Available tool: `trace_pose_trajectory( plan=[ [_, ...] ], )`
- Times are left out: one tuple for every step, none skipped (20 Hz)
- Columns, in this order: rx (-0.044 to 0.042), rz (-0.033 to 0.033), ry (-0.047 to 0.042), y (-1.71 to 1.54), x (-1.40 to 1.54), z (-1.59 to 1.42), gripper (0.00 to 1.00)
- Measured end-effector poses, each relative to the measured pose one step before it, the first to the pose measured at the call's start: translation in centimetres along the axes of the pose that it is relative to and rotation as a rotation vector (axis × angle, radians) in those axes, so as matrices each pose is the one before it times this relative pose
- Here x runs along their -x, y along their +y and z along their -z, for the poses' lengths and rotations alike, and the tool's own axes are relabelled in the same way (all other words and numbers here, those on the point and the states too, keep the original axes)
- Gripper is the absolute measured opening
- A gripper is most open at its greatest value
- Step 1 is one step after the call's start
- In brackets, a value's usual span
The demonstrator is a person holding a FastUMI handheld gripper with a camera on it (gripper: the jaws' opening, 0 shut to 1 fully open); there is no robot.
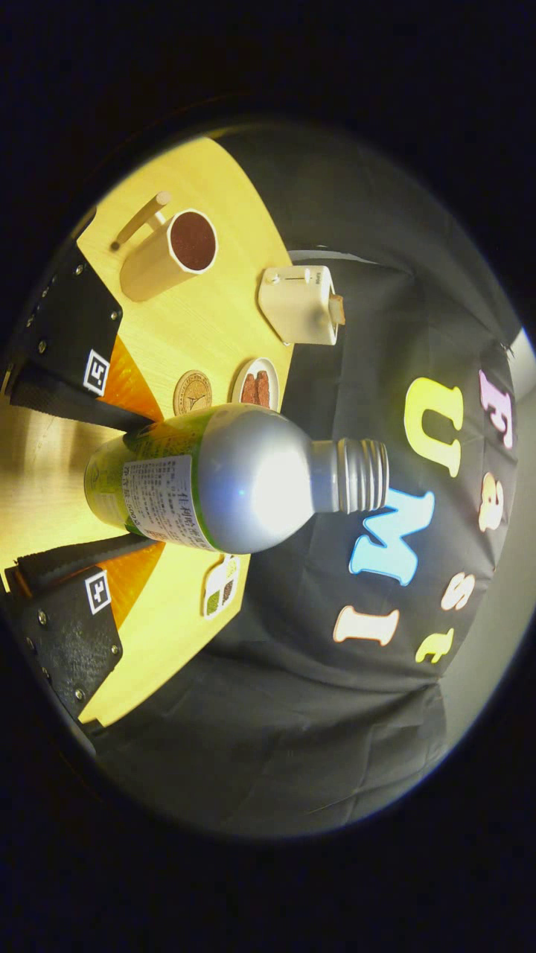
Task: Take the bottle from table, then pour the juice into the cup, finally place the bottle on the coaster
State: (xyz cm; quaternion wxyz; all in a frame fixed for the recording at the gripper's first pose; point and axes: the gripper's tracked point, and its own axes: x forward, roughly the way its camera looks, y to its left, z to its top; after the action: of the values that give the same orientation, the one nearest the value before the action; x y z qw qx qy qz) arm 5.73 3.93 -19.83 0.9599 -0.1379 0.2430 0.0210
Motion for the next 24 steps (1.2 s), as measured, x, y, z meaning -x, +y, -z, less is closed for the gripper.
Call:
trace_pose_trajectory(
  plan=[
    [0.03754,0.00113,0.00075,-0.031,0.119,-0.326,0.71],
    [0.03615,-0.0014,0.00262,-0.039,-0.033,-0.131,0.71],
    [0.0339,-0.00126,0.00232,0.089,0.009,-0.317,0.71],
    [0.03395,-0.00816,0.00614,0.249,-0.028,-0.076,0.71],
    [0.03444,-0.00669,0.00436,0.436,0.051,-0.088,0.71],
    [0.03357,-0.00489,0.00346,0.282,0.056,0.059,0.71],
    [0.02931,-0.00563,0.0082,0.438,0.062,0.013,0.71],
    [0.0263,-0.00515,0.00746,0.371,-0.024,0.04,0.71],
    [0.02469,-0.00853,0.00648,0.451,0.041,-0.04,0.71],
    [0.02444,-0.01105,0.00841,0.493,-0.046,0.071,0.71],
    [0.03108,-0.00729,0.00738,0.332,-0.007,-0.008,0.71],
    [0.0405,-0.00425,0.00876,0.256,-0.065,0.134,0.71],
    [0.0442,-0.00104,0.00937,0.081,-0.076,0.098,0.71],
    [0.03865,-0.00239,0.00683,0.046,-0.081,0.088,0.71],
    [0.03049,-0.00577,0.00697,0.106,-0.088,0.081,0.71],
    [0.02669,-0.0047,0.00783,-0.007,-0.168,0.268,0.71],
    [0.0265,-0.00424,0.01131,0.027,-0.104,0.043,0.71],
    [0.02543,-0.00553,0.00888,0.119,-0.357,0.061,0.71],
    [0.02678,-0.00406,0.0057,0.083,-0.179,-0.076,0.71],
    [0.02983,-0.00135,0.00527,0.068,-0.213,-0.153,0.71],
    [0.03061,-0.00236,0.0021,0.141,-0.111,-0.17,0.71],
    [0.03171,-0.00337,0.00689,0.243,-0.121,-0.017,0.71],
    [0.03239,-0.00285,0.00669,0.275,-0.109,-0.17,0.71],
    [0.02905,-0.00564,0.00667,0.31,-0.201,-0.114,0.71]
  ],
)
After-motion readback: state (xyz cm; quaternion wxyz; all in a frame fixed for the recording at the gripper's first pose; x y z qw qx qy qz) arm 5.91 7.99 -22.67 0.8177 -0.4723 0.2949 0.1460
